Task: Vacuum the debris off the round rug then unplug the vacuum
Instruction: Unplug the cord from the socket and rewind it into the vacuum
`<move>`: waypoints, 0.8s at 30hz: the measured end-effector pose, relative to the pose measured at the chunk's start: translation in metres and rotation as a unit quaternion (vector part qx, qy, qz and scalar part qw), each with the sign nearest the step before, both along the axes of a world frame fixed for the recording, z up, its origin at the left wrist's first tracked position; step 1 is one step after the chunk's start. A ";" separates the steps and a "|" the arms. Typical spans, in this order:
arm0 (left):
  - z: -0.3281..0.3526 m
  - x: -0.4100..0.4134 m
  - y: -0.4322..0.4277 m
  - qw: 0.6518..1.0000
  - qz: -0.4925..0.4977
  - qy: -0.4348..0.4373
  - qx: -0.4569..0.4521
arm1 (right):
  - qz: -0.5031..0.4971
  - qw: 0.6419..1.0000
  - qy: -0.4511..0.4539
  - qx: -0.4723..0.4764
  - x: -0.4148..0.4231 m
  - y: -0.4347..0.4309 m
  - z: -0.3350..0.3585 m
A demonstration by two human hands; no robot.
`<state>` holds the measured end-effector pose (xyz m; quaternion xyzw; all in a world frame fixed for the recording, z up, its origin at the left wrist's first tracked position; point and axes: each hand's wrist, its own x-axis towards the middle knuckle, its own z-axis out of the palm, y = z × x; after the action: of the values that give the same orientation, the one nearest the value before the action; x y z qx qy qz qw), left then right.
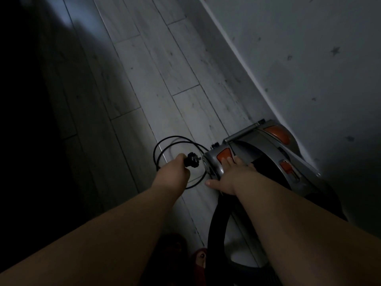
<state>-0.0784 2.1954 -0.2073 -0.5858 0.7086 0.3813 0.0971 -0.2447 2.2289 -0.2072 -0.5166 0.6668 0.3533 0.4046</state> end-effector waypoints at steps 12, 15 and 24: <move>0.000 -0.008 -0.008 1.000 0.003 0.004 -0.009 | 0.039 0.999 0.028 0.020 0.005 -0.002 -0.005; -0.002 -0.010 -0.007 1.000 0.000 0.003 -0.006 | 0.035 0.999 0.029 0.017 0.005 0.000 -0.009; 0.003 -0.012 -0.001 1.000 -0.012 0.006 0.010 | 0.017 1.000 0.020 0.002 0.002 0.004 -0.011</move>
<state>-0.0908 2.1945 -0.2043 -0.5737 0.7126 0.3906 0.1031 -0.2422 2.2327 -0.2181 -0.5195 0.6651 0.3717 0.3866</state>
